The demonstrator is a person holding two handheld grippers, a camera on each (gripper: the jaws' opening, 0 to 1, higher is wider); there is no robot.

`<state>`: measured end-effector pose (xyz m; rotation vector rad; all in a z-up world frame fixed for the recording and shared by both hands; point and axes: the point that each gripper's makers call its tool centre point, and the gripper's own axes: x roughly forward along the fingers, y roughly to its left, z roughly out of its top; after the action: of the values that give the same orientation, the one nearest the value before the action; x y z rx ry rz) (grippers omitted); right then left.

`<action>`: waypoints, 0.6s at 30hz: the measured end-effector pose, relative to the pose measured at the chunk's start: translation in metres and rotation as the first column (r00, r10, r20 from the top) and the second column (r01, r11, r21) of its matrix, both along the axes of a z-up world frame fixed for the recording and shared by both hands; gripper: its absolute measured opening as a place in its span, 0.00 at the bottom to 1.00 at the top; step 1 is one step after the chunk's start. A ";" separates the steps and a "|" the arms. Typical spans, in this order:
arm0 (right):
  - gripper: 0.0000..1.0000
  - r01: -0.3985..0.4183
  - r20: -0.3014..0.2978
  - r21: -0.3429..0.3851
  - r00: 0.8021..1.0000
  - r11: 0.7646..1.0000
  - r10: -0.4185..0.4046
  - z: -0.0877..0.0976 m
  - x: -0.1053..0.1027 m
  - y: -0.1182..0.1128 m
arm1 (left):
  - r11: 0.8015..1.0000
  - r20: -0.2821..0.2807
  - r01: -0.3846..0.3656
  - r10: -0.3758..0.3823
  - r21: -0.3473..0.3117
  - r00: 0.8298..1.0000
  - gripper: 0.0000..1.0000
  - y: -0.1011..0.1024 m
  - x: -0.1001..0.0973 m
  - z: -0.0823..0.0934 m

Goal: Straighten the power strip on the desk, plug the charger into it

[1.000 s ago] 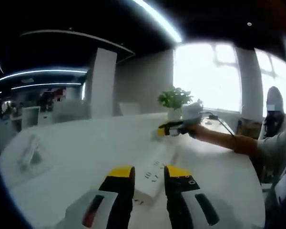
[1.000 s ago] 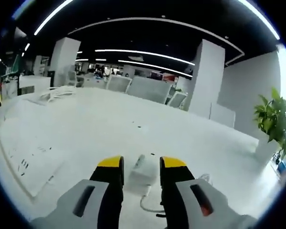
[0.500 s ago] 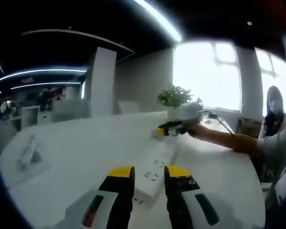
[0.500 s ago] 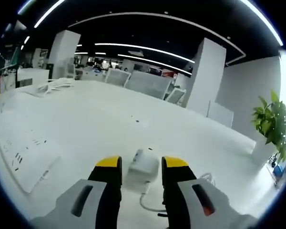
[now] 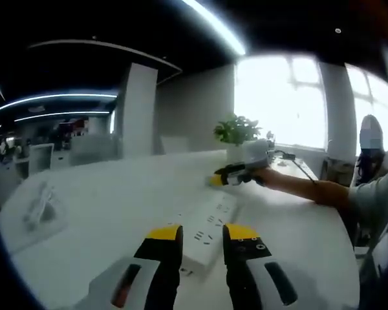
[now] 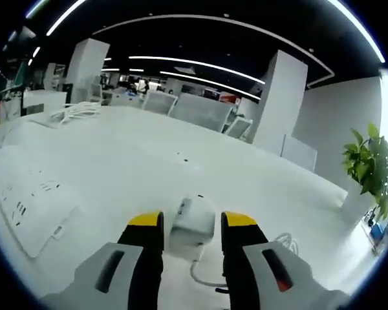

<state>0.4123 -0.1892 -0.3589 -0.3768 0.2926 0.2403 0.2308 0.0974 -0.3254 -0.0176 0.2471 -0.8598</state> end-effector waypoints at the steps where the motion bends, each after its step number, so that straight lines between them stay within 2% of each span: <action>1: 0.35 0.000 -0.002 -0.001 1.000 1.000 0.000 -0.001 0.000 0.000 | 1.000 0.000 0.000 0.000 0.001 1.000 0.25 0.000 0.000 0.000; 6: 0.34 -0.006 -0.006 0.000 1.000 1.000 0.006 -0.002 0.000 0.001 | 1.000 -0.002 0.000 0.000 0.004 1.000 0.25 0.000 -0.001 -0.001; 13: 0.31 -0.014 0.001 0.053 1.000 0.998 0.014 -0.001 -0.001 -0.001 | 1.000 -0.009 -0.001 0.001 0.009 1.000 0.25 -0.001 -0.001 -0.003; 18: 0.31 -0.022 -0.005 0.039 1.000 0.999 0.022 -0.003 0.000 0.000 | 1.000 -0.011 0.002 -0.002 0.010 1.000 0.25 -0.002 -0.001 -0.004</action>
<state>0.4123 -0.1894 -0.3617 -0.3413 0.2890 0.2679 0.2296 0.0955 -0.3294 -0.0132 0.2619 -0.8604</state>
